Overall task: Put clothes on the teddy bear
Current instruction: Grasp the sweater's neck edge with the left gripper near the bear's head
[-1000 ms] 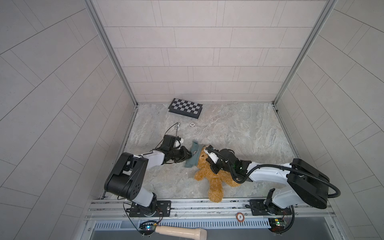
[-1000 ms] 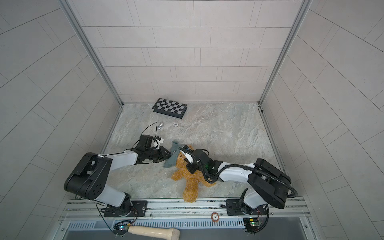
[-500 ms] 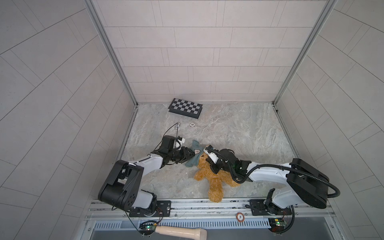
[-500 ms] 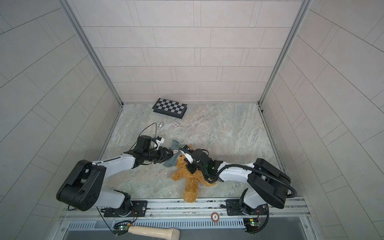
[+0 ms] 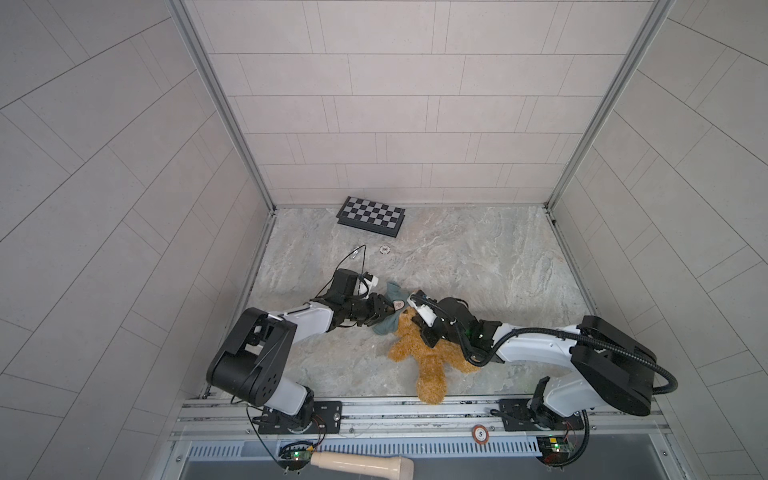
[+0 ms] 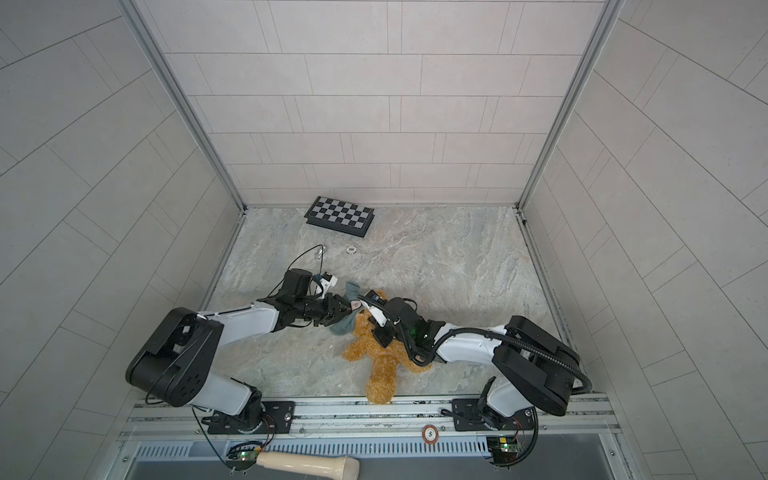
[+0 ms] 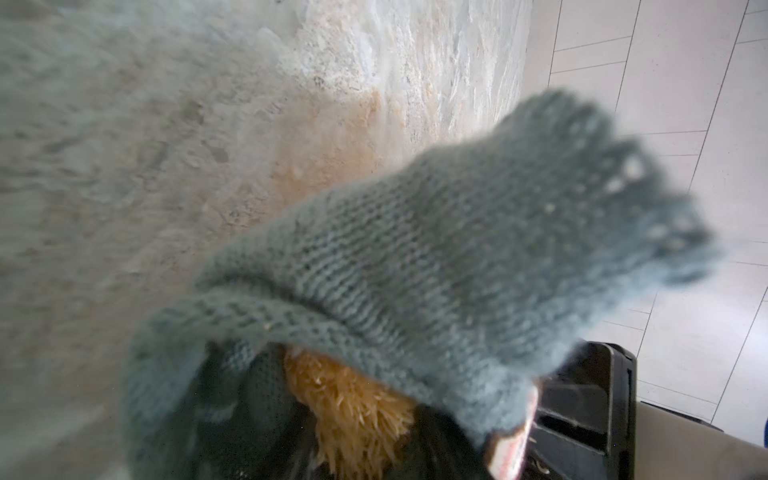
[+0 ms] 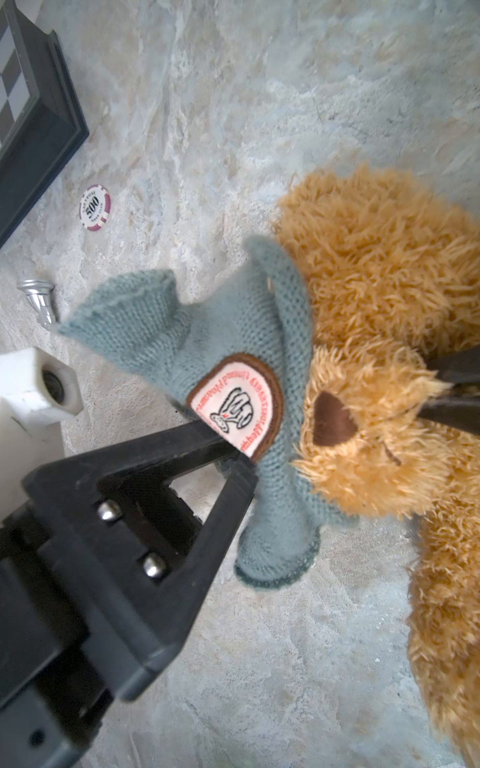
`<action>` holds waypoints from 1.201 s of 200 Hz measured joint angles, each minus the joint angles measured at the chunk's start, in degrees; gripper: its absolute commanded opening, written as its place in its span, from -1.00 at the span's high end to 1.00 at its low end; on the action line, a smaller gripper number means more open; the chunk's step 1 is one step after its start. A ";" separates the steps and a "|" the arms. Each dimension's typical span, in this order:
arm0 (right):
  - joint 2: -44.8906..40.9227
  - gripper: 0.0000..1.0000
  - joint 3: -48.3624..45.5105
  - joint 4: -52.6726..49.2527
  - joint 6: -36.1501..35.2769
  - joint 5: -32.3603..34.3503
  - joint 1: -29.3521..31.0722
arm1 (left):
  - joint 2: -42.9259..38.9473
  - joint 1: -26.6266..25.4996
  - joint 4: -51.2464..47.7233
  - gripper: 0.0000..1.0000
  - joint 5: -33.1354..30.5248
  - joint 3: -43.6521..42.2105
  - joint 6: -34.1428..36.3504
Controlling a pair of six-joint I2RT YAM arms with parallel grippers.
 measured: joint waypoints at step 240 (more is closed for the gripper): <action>1.60 1.00 -1.90 1.75 -1.73 3.06 -1.44 | 10.29 -6.14 3.82 0.67 0.26 6.86 -1.92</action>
